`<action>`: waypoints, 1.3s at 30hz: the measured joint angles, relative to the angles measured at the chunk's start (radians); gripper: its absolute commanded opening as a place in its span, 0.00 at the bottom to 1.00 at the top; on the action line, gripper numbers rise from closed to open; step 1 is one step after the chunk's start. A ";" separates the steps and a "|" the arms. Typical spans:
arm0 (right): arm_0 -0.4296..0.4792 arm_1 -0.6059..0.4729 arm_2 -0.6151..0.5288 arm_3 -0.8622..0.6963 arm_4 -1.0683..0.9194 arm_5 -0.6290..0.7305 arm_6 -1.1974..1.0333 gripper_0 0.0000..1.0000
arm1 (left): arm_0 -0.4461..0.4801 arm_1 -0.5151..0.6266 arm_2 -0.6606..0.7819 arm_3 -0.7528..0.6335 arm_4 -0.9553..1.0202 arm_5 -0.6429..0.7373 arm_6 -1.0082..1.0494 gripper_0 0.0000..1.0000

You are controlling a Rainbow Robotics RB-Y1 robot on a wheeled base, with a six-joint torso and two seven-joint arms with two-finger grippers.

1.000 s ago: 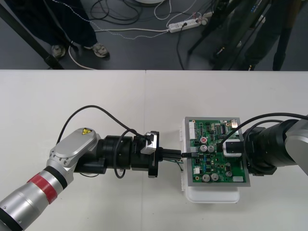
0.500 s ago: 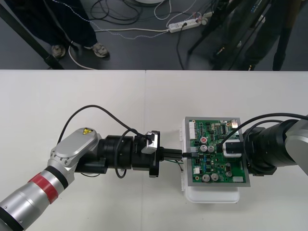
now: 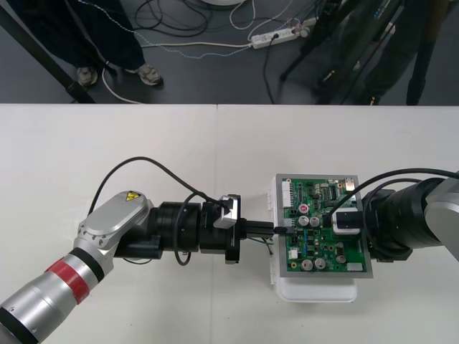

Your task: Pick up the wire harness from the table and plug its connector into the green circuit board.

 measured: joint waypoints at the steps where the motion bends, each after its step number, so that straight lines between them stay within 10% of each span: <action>1: 0.000 0.000 0.000 0.000 0.000 0.000 0.000 1.00 | 0.000 -0.001 0.000 0.000 0.000 0.001 0.000 0.00; 25: 0.000 0.000 0.000 0.000 0.000 0.000 0.000 1.00 | 0.000 -0.010 0.000 0.004 -0.003 0.007 0.000 0.01; 27: 0.000 0.000 0.000 0.000 -0.001 0.000 0.000 1.00 | 0.000 -0.010 0.000 0.004 -0.003 0.007 0.000 0.13; 28: 0.000 0.000 0.000 0.000 -0.002 0.000 0.000 1.00 | 0.000 -0.010 0.000 0.004 -0.003 0.008 0.000 0.46; 29: 0.000 0.000 0.000 0.000 -0.003 0.000 0.000 1.00 | 0.000 -0.012 0.000 0.004 -0.003 0.008 0.000 0.46; 31: 0.000 0.000 0.000 0.000 -0.004 0.000 0.000 1.00 | 0.000 -0.017 0.000 0.004 -0.003 0.009 0.000 0.85; 39: 0.000 0.000 0.000 0.000 -0.005 0.000 0.000 1.00 | 0.000 -0.022 0.000 0.004 -0.003 0.011 0.000 1.00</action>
